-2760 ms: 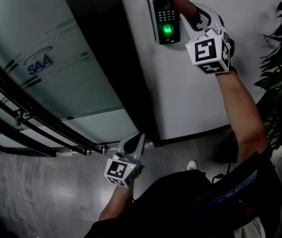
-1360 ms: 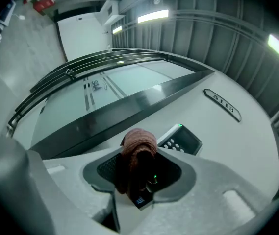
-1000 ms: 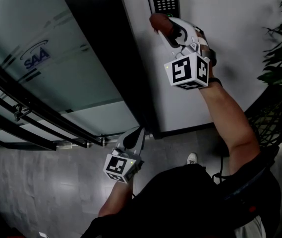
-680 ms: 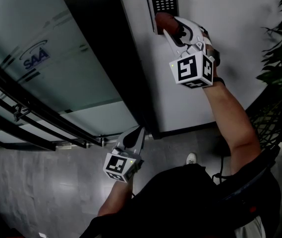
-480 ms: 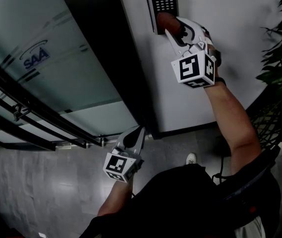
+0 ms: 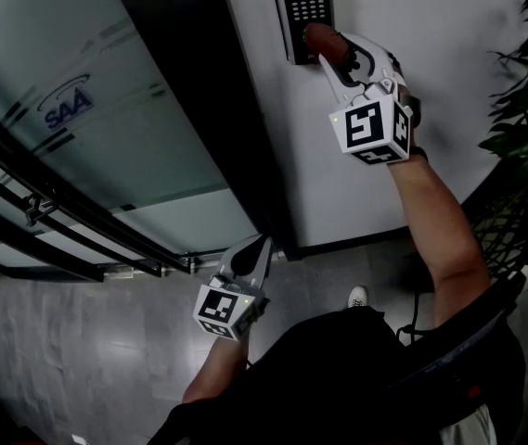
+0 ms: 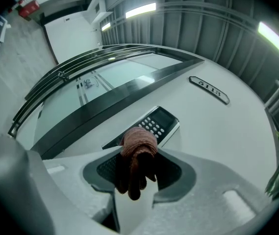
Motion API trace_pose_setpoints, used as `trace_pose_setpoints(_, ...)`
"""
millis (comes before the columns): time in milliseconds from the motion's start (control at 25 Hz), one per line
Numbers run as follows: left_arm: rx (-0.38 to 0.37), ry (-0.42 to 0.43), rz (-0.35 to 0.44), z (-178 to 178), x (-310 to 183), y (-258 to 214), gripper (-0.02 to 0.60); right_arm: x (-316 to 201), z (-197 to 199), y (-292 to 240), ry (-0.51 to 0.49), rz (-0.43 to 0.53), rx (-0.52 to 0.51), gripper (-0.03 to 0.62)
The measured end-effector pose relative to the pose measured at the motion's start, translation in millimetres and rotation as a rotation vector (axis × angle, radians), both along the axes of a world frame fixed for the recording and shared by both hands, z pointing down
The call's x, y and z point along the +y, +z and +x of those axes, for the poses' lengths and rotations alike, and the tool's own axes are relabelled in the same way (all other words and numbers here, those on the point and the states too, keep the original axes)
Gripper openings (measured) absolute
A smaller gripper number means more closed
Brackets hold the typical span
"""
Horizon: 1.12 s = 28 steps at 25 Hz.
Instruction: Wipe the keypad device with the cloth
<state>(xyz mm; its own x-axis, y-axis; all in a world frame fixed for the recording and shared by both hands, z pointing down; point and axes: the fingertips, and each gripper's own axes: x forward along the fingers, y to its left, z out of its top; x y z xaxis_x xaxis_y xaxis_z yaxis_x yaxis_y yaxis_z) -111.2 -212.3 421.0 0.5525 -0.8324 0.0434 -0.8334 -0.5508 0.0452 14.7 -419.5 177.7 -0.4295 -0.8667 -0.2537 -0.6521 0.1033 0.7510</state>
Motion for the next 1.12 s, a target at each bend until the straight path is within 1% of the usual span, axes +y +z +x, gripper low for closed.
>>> trace_pose_setpoints(320,-0.001,0.021,-0.001,8,0,-2,0.017,-6,16,2,0.031,-0.013,0.008,0.147)
trace_pose_setpoints(640,-0.002,0.022,0.007,13,-1,-2,0.017,-13,28,0,0.051,-0.035,0.004,0.147)
trace_pose_setpoints(920,-0.004,0.017,0.008,11,1,-3,0.017,-26,42,6,0.094,-0.065,0.014,0.147)
trace_pose_setpoints(1120,0.002,0.01,0.012,7,2,-2,0.017,-35,47,8,0.107,-0.091,0.005,0.147)
